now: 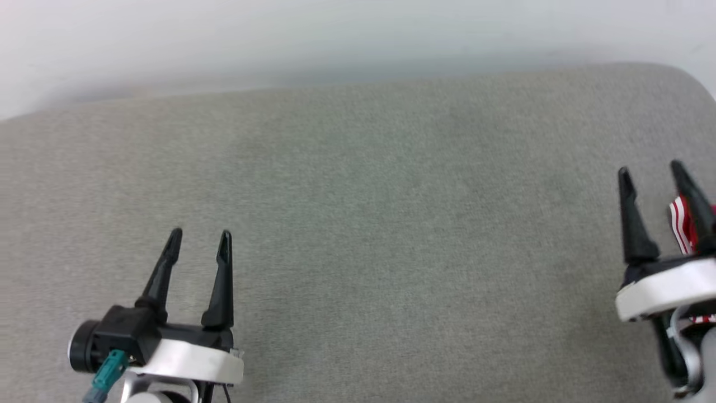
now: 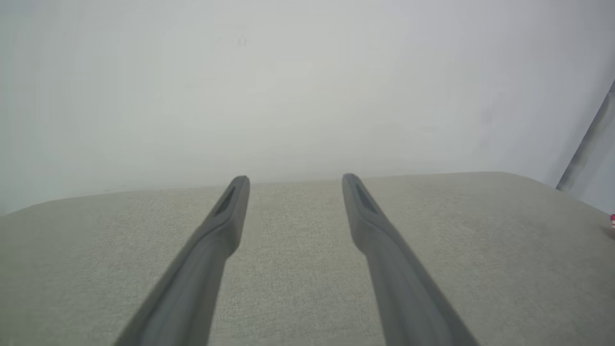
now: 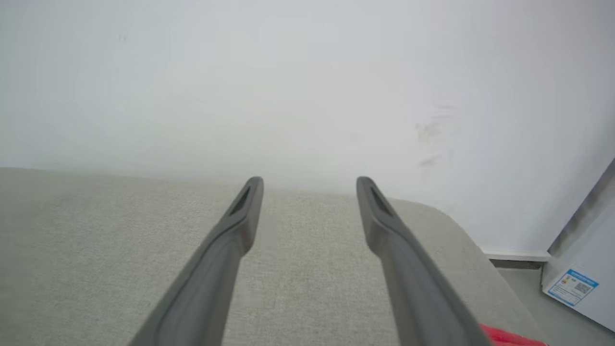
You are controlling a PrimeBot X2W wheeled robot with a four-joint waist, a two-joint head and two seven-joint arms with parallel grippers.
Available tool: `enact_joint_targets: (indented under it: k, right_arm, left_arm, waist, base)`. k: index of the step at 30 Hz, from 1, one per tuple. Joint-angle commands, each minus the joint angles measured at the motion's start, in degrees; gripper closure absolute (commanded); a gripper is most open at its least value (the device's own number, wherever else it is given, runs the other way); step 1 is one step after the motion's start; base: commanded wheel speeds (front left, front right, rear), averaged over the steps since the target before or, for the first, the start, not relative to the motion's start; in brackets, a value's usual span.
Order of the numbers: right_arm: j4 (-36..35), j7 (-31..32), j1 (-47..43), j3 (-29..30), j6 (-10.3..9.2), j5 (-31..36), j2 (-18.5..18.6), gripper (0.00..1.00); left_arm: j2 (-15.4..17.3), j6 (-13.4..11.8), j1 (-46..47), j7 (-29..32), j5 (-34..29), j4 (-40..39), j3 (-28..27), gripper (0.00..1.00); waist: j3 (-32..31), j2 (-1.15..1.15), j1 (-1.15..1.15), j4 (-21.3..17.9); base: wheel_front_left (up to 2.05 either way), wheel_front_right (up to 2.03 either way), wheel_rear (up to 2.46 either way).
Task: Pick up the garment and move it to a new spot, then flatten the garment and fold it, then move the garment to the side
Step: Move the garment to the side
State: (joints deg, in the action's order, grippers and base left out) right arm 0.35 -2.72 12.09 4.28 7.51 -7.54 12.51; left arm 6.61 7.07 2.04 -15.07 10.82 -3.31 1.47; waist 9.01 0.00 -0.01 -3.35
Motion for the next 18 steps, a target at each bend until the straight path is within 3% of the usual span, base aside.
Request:
enact_joint_targets:
  k: [1,6,18]
  right_arm:
    - [-0.6,-1.4,-1.7,-0.1,-0.04,-0.9,-1.5,0.00]
    - [0.2,-5.3,-5.7,-0.7,-0.04,-2.9,-4.8,0.00]
    - [6.6,-10.4,-9.9,-3.4,-0.04,-1.9,-7.9,0.00]
  left_arm:
    - [-0.4,0.2,-1.2,-0.1,0.2,0.7,-0.2,0.00]
    - [-0.4,0.3,-3.3,-0.1,0.0,3.3,-0.3,0.00]
    - [-1.4,0.4,-5.9,-0.1,1.5,4.5,-0.6,0.00]
  waist:
    - [-2.2,0.00,0.01,1.8]
    - [-4.0,0.00,0.01,2.8]
    - [-5.8,0.00,0.01,3.3]
  base:
    - [0.00,0.00,0.00]
    - [0.00,0.00,0.00]
    - [0.00,0.00,0.00]
